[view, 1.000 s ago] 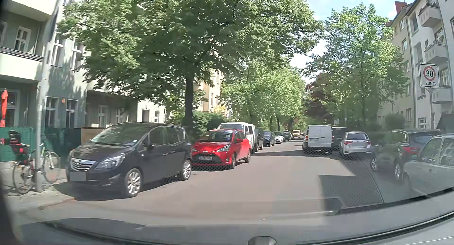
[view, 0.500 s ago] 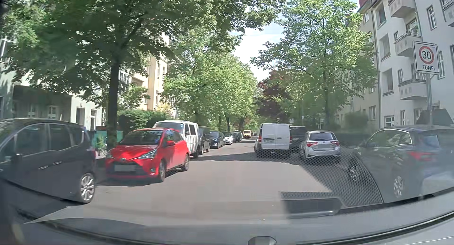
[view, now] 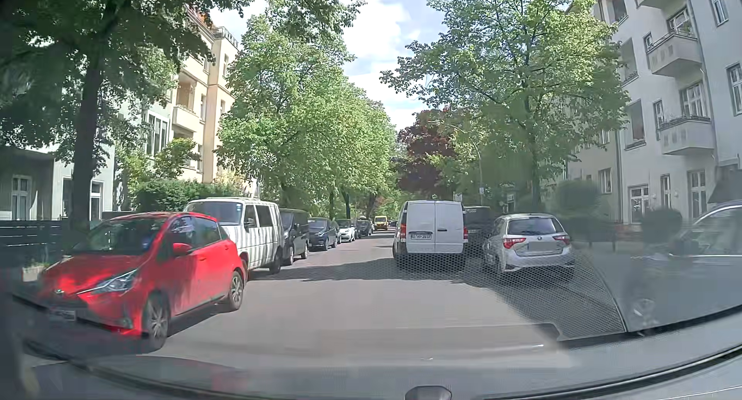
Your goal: Follow the waypoints while adhering to traffic rules and regulations
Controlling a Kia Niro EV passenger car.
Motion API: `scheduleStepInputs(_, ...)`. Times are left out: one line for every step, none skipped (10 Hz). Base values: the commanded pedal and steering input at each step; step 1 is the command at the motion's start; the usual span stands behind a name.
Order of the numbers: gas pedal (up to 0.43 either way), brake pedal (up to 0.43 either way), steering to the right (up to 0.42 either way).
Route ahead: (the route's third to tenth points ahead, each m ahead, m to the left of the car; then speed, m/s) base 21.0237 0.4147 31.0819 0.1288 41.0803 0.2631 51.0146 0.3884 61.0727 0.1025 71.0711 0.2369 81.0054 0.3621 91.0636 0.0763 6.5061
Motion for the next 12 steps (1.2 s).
scheduleStepInputs(0.177,0.018,-0.054)
scheduleStepInputs(0.157,0.018,-0.065)
scheduleStepInputs(0.157,0.018,-0.066)
scheduleStepInputs(0.157,0.018,-0.071)
scheduleStepInputs(0.157,0.018,-0.091)
scheduleStepInputs(0.150,0.018,-0.110)
scheduleStepInputs(0.150,0.018,-0.118)
scheduleStepInputs(0.138,0.018,-0.117)
scheduleStepInputs(0.130,0.018,-0.101)
scheduleStepInputs(0.130,0.018,-0.084)
scheduleStepInputs(0.118,0.018,-0.058)
scheduleStepInputs(0.110,0.018,-0.028)
